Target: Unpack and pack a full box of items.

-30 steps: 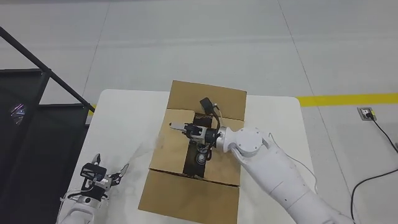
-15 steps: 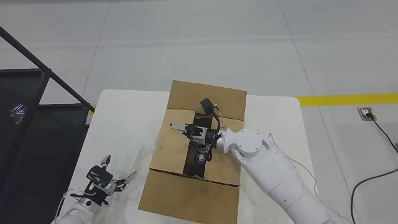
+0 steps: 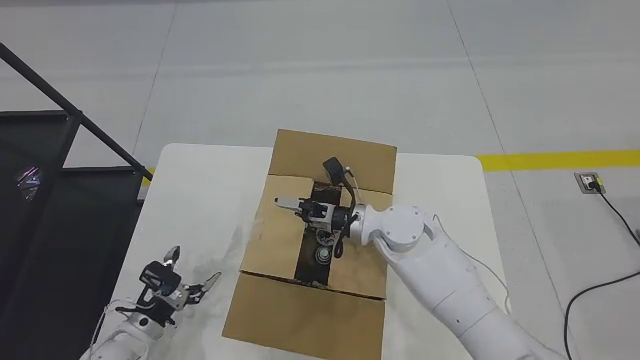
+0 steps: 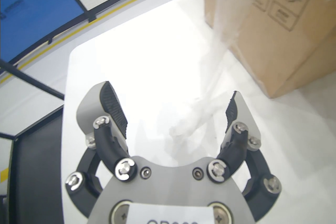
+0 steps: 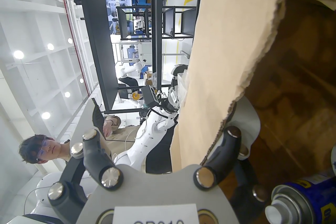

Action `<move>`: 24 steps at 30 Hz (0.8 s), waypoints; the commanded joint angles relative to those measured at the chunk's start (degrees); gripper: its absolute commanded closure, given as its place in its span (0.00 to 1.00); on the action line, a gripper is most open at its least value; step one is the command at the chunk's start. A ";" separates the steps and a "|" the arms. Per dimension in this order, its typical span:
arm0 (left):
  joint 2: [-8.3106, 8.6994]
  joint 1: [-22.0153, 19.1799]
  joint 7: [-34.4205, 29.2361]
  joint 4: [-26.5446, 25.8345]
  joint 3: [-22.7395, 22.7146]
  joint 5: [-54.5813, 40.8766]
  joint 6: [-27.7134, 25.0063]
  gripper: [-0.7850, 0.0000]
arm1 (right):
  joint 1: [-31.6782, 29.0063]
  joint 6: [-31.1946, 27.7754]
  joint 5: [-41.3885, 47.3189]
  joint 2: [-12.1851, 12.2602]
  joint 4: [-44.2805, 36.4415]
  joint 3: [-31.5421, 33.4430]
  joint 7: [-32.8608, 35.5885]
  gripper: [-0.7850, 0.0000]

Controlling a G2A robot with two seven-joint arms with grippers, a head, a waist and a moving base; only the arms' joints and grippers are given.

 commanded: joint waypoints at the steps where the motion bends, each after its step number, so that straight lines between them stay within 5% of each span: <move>1: 0.11 -1.24 -0.14 0.53 0.31 -0.55 -2.71 0.00 | 0.09 0.10 -0.08 -0.10 0.06 0.01 0.08 0.00; 13: -0.73 -13.64 -9.66 8.09 7.60 1.32 -2.51 0.00 | -0.43 0.35 -0.98 -0.40 0.08 0.81 0.14 0.00; 16: -1.19 -15.66 -10.31 10.06 9.22 3.29 4.09 0.00 | -0.78 0.45 -1.29 -0.38 -0.15 1.20 0.13 0.00; 24: -1.88 -16.50 -6.95 12.83 7.27 -5.36 11.15 0.00 | -1.59 0.59 -1.79 -0.34 -0.81 1.99 0.37 0.00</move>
